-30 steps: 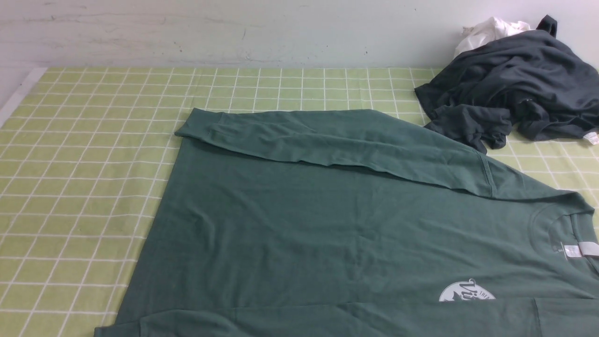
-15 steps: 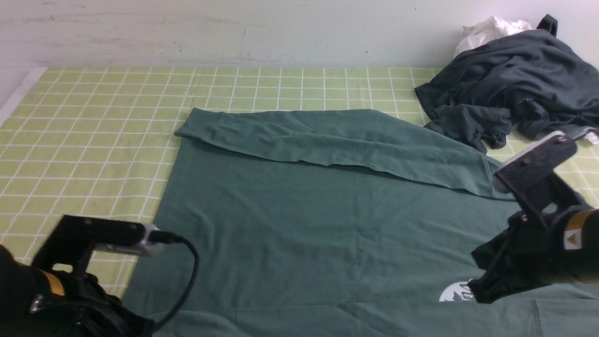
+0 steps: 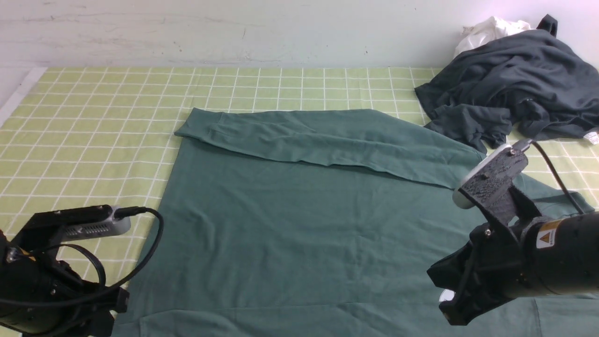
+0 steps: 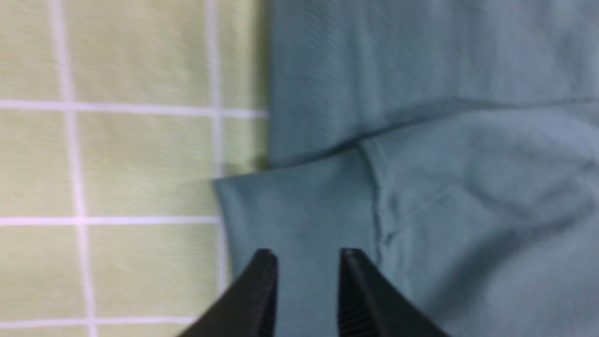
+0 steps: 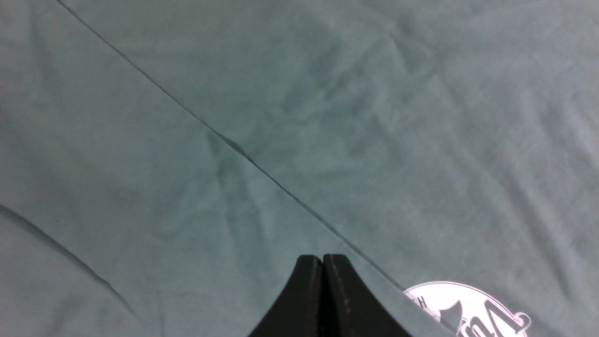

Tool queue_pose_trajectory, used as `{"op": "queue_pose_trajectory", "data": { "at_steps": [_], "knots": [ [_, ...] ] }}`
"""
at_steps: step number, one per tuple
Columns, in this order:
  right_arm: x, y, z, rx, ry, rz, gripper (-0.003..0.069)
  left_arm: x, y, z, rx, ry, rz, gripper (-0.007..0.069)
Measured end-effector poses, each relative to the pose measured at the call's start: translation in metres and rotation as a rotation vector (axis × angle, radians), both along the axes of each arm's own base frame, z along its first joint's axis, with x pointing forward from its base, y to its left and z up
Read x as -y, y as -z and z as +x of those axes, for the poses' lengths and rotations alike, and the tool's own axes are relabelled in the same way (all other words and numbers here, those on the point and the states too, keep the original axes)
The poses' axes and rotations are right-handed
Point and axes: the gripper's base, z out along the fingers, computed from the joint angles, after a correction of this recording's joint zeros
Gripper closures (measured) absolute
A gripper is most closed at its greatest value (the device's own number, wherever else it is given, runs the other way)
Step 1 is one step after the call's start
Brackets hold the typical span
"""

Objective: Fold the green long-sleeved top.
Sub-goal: Use the left arm to clamp the cuff closest to it, then use the left arm to drag and place the cuff at the centered position on the left edge of the fabric

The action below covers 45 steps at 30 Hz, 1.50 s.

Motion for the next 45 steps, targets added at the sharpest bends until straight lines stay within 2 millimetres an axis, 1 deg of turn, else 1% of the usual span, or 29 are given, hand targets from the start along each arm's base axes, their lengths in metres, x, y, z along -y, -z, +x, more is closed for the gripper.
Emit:
{"op": "queue_pose_trajectory", "data": {
  "at_steps": [1,5,8,10,13,14,15,21,23,24,26,28,30,36,39,40,41,43,44,45],
  "knots": [
    [0.000,0.000,0.000,0.001,-0.004,0.004,0.0669,-0.002,0.002,0.002,-0.005,0.000,0.004,0.0309],
    [-0.001,0.000,0.000,0.002,-0.009,0.007,0.0669,-0.004,0.009,0.004,-0.031,0.011,0.020,0.0173],
    [-0.001,0.000,0.000,0.002,-0.009,0.007,0.0669,-0.006,0.016,0.008,-0.044,0.009,0.036,0.0142],
    [-0.001,0.000,0.000,0.001,-0.009,0.008,0.0669,-0.007,0.023,0.012,-0.052,-0.005,0.039,0.0147],
    [-0.001,0.000,0.000,0.001,-0.009,0.009,0.0669,-0.007,0.029,0.016,-0.056,-0.019,0.038,0.0175],
    [-0.001,0.000,0.000,0.001,-0.009,0.008,0.0669,-0.007,0.032,0.018,-0.059,-0.030,0.033,0.0216],
    [-0.001,0.000,0.000,0.001,-0.009,0.008,0.0669,-0.007,0.034,0.019,-0.065,-0.034,0.031,0.0239],
    [-0.001,0.000,0.000,0.001,-0.009,0.008,0.0669,-0.007,0.037,0.020,-0.077,-0.039,0.026,0.0452],
    [-0.001,0.000,0.000,0.001,-0.009,0.008,0.0669,-0.007,0.035,0.022,-0.066,-0.042,0.021,0.0575],
    [-0.001,0.000,0.000,0.001,-0.009,0.008,0.0669,-0.006,0.033,0.024,-0.059,-0.039,0.017,0.0599],
    [-0.001,0.000,0.000,0.001,-0.009,0.008,0.0669,-0.006,0.027,0.029,-0.035,-0.028,0.010,0.0620],
    [-0.001,0.000,0.000,0.001,-0.009,0.008,0.0669,-0.005,0.018,0.033,-0.008,-0.017,0.000,0.0624],
    [-0.001,0.000,0.000,0.001,-0.009,0.008,0.0669,-0.004,0.004,0.038,0.037,0.002,-0.007,0.0626],
    [-0.001,0.000,0.000,0.001,-0.009,0.008,0.0669,-0.002,-0.050,0.057,0.216,0.086,0.002,0.0626],
    [-0.001,0.000,0.000,0.002,-0.009,0.009,0.0669,-0.003,-0.068,0.070,0.292,0.100,0.017,0.0626],
    [-0.001,0.000,0.000,0.004,-0.008,0.009,0.0669,-0.004,-0.073,0.078,0.321,0.101,0.023,0.0626],
    [-0.001,-0.001,0.000,0.005,-0.008,0.009,0.0669,-0.004,-0.075,0.084,0.334,0.100,0.025,0.0626],
    [-0.001,-0.001,0.000,0.009,-0.006,0.011,0.0669,-0.006,-0.075,0.103,0.349,0.095,0.029,0.0626],
    [-0.001,-0.001,0.000,0.009,-0.006,0.011,0.0669,-0.006,-0.075,0.105,0.347,0.095,0.029,0.0626],
    [-0.001,-0.001,0.001,0.013,-0.004,0.012,0.0669,-0.007,-0.069,0.123,0.346,0.091,0.031,0.0626]
  ]
}}
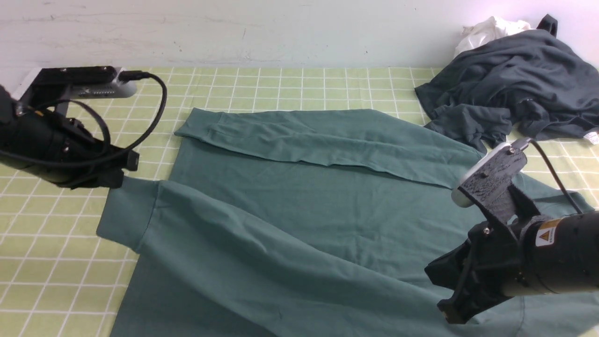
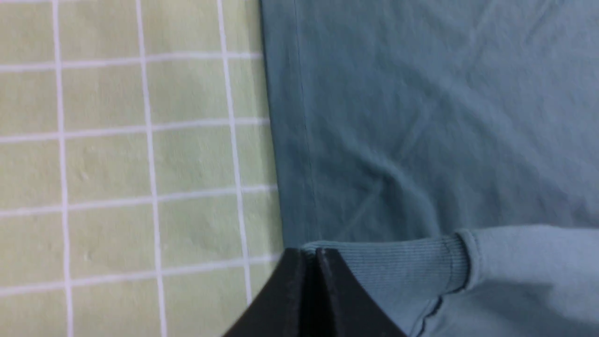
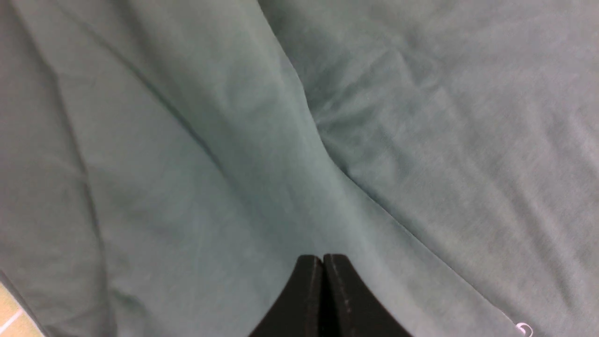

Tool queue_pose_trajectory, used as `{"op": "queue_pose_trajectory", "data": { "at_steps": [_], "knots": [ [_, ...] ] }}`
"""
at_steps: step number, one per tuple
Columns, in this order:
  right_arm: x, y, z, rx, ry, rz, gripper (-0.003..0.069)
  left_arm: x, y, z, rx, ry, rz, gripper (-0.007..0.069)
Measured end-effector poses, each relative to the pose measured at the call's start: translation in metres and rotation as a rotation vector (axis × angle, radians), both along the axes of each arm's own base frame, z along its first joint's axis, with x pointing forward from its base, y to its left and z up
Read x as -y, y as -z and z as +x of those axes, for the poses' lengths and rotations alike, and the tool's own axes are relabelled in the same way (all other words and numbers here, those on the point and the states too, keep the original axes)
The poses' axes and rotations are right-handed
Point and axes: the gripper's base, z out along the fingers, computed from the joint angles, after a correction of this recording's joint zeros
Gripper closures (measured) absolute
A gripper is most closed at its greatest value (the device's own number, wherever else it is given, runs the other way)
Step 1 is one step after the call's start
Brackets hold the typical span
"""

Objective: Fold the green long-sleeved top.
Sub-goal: Use the left arm to drag and place the cuff at the centered position on the left edge of the fabric, then use the left arm to clamp the cuff farthest from it

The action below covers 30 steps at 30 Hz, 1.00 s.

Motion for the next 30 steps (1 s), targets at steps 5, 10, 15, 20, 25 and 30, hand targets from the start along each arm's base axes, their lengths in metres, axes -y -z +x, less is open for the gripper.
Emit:
{"op": "queue_pose_trajectory", "data": {
  "at_steps": [5,10,15,20,25,30],
  "knots": [
    [0.000,0.000,0.000,0.005,0.002,0.001,0.0669,-0.002,0.023,0.058,-0.037,0.004,-0.004,0.0616],
    [0.000,0.000,0.001,0.009,0.003,0.002,0.0669,-0.003,0.043,0.106,-0.079,0.028,-0.013,0.0481],
    [0.000,-0.001,0.002,0.021,0.008,0.006,0.0669,-0.003,0.050,0.154,-0.007,0.021,-0.040,0.0241],
    [0.000,-0.002,0.003,0.036,0.014,0.010,0.0669,-0.001,0.065,0.191,0.043,-0.018,-0.117,0.0164],
    [0.000,-0.002,0.004,0.042,0.016,0.011,0.0669,-0.002,0.095,0.216,0.027,-0.104,-0.179,0.0190],
    [0.000,-0.002,0.004,0.047,0.018,0.013,0.0669,-0.002,0.108,0.223,0.001,-0.130,-0.203,0.0300]
  ]
}}
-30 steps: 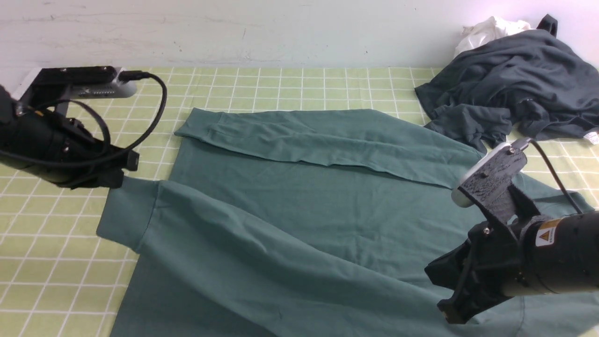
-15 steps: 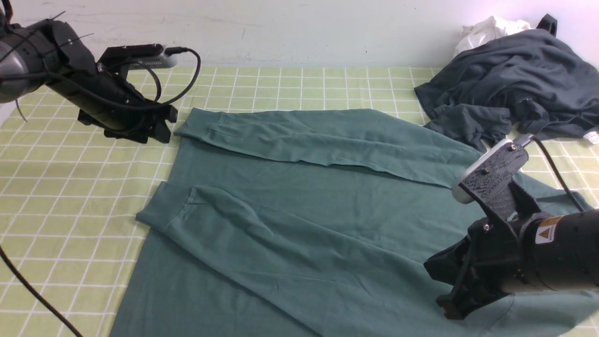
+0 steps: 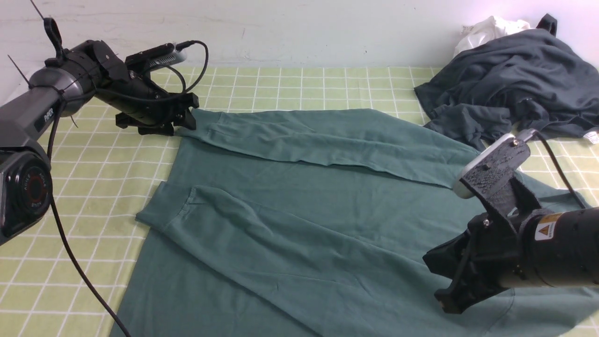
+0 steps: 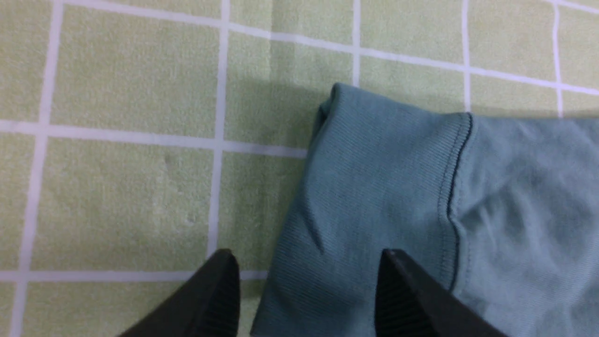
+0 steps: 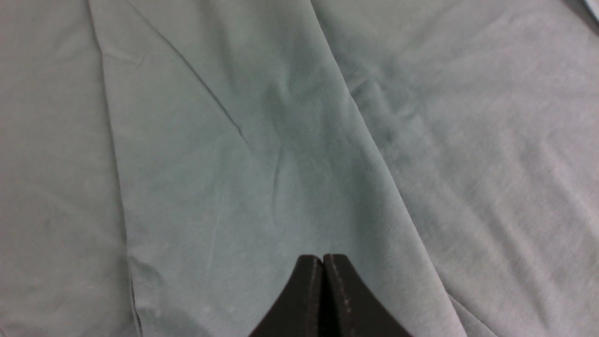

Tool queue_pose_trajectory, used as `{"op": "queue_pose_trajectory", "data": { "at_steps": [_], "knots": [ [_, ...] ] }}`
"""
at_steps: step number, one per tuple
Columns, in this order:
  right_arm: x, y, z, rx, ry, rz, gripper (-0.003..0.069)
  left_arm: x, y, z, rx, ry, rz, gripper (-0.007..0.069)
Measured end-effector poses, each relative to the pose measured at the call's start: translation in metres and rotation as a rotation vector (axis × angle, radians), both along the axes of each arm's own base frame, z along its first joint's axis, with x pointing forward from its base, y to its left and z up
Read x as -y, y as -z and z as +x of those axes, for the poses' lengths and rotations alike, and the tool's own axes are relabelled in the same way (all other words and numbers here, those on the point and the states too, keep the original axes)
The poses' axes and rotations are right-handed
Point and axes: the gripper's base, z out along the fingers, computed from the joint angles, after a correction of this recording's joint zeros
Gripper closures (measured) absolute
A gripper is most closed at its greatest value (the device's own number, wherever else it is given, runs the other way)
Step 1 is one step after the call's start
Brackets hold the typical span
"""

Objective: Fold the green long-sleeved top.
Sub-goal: Use the left arm to clamp the cuff farthest from it, then use the left arm to drag and drop the cuff onto the cuff closest to the left arm

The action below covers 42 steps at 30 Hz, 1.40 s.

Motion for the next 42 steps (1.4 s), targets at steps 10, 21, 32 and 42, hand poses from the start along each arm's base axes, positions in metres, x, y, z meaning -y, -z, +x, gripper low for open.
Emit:
{"op": "queue_pose_trajectory", "data": {
  "at_steps": [10,21,32,42],
  "knots": [
    [0.000,0.000,0.000,0.004,0.002,0.001,0.0669,0.013,-0.025,0.003,0.041,0.090,0.023,0.0606],
    [0.004,0.007,-0.007,-0.067,-0.075,-0.100,0.0669,0.032,-0.095,-0.057,-0.170,0.294,0.362,0.0606],
    [0.004,0.003,-0.009,-0.054,-0.067,-0.082,0.0669,0.032,-0.092,-0.179,-0.408,0.331,0.356,0.0606],
    [0.004,0.001,-0.006,-0.022,-0.055,-0.070,0.0669,0.033,-0.066,-0.220,-0.495,0.359,0.359,0.0460]
  ]
}}
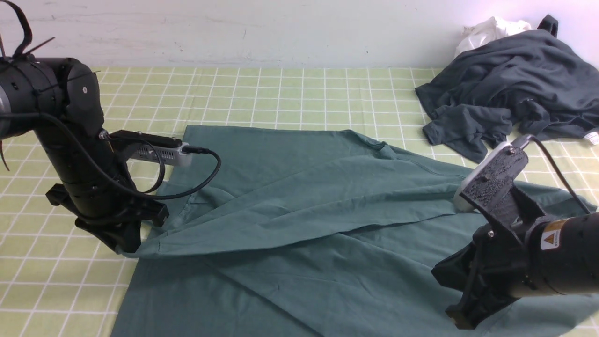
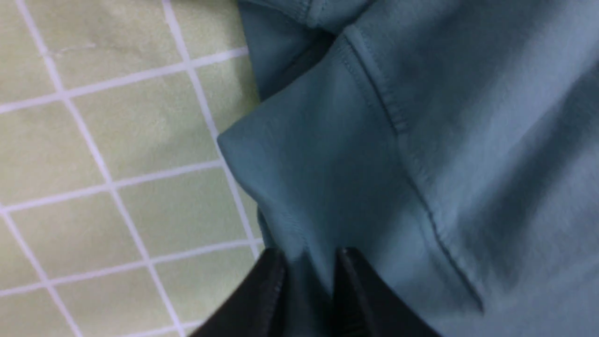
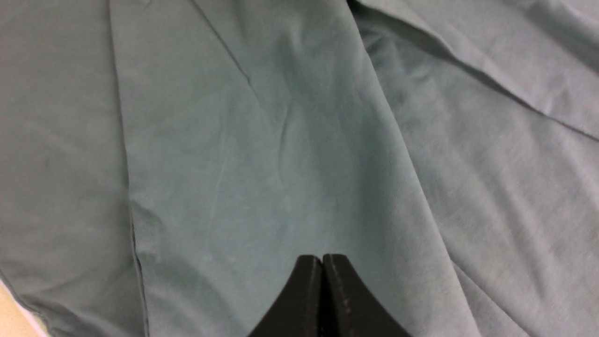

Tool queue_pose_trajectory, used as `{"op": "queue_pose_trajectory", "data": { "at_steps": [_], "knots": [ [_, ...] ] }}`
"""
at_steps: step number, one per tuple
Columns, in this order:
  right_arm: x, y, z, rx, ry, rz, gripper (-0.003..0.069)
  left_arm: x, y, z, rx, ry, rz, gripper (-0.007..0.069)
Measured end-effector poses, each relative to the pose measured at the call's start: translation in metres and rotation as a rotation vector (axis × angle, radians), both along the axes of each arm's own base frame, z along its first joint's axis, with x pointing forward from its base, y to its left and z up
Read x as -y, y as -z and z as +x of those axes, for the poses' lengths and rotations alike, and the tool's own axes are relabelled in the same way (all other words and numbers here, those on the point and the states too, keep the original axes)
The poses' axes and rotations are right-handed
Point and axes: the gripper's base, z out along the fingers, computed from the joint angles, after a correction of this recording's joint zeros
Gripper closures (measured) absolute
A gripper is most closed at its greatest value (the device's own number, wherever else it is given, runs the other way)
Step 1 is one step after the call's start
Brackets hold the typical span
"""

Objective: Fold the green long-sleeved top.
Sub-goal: Use the left arm to drag and drop the cuff onto the cuff closest to the left arm, then use both arms simultaneously to clamp the lower edge of the clothing fabric

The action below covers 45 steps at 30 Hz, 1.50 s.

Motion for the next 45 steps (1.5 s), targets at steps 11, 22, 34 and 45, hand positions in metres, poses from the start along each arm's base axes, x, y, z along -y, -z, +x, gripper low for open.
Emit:
{"op": "queue_pose_trajectory", "data": {
  "at_steps": [11,22,34,45],
  "knots": [
    [0.000,0.001,-0.002,-0.021,-0.004,-0.002,0.0669,0.033,-0.014,-0.094,0.042,0.329,0.005,0.0260],
    [-0.002,0.001,-0.004,-0.064,0.007,0.026,0.0669,0.034,0.057,-0.158,-0.025,1.034,0.060,0.0258],
    [-0.002,0.001,-0.005,-0.076,0.008,0.032,0.0669,0.035,0.069,-0.157,0.012,1.048,0.064,0.0377],
    [-0.002,0.001,-0.006,-0.077,0.008,0.034,0.0669,0.031,0.052,-0.167,0.036,1.009,0.072,0.0348]
  ]
}}
